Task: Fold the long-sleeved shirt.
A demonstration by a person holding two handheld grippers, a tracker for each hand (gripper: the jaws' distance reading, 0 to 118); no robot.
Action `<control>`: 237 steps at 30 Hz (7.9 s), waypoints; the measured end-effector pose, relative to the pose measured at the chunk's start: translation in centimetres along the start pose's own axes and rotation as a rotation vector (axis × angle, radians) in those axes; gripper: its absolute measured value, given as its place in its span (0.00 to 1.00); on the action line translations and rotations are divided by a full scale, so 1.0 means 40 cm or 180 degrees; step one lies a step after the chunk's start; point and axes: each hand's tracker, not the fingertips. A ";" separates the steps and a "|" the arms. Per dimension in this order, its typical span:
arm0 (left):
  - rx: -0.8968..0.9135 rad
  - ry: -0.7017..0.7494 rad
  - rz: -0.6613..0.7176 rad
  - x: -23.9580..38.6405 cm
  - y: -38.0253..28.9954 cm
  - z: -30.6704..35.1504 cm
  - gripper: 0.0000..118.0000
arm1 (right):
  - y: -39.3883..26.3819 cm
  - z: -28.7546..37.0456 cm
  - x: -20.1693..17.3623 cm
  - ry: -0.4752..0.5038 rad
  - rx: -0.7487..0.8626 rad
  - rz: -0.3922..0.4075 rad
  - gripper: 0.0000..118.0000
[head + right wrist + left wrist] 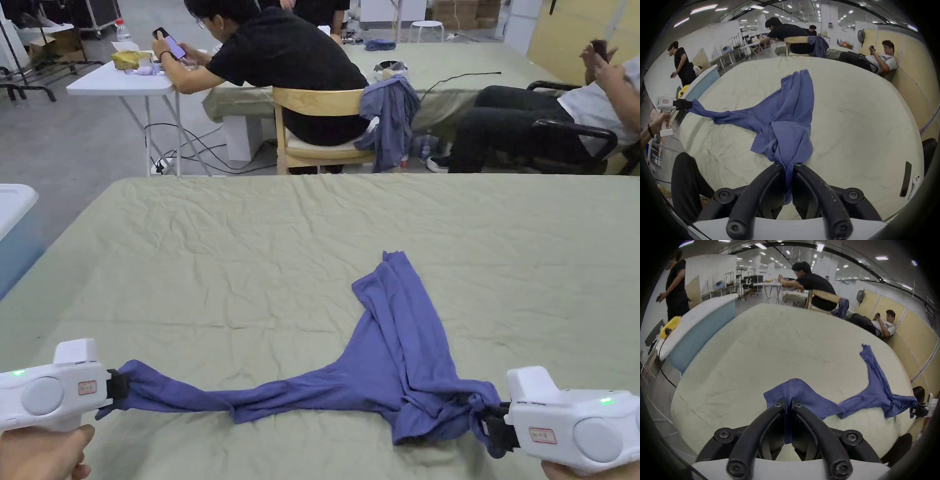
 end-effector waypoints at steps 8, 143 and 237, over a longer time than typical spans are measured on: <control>-0.0009 0.0110 0.0170 0.018 -0.005 0.001 0.35 | -0.011 0.018 -0.019 -0.0224 0.0031 0.0366 0.52; 0.1900 -0.0636 -0.0844 0.469 0.732 0.650 0.01 | 0.823 0.844 0.138 -0.0632 0.2399 0.0388 0.06; 0.0671 -0.0604 -0.0704 0.392 0.490 -0.023 0.01 | 0.527 0.101 0.403 -0.0454 0.1260 -0.0565 0.06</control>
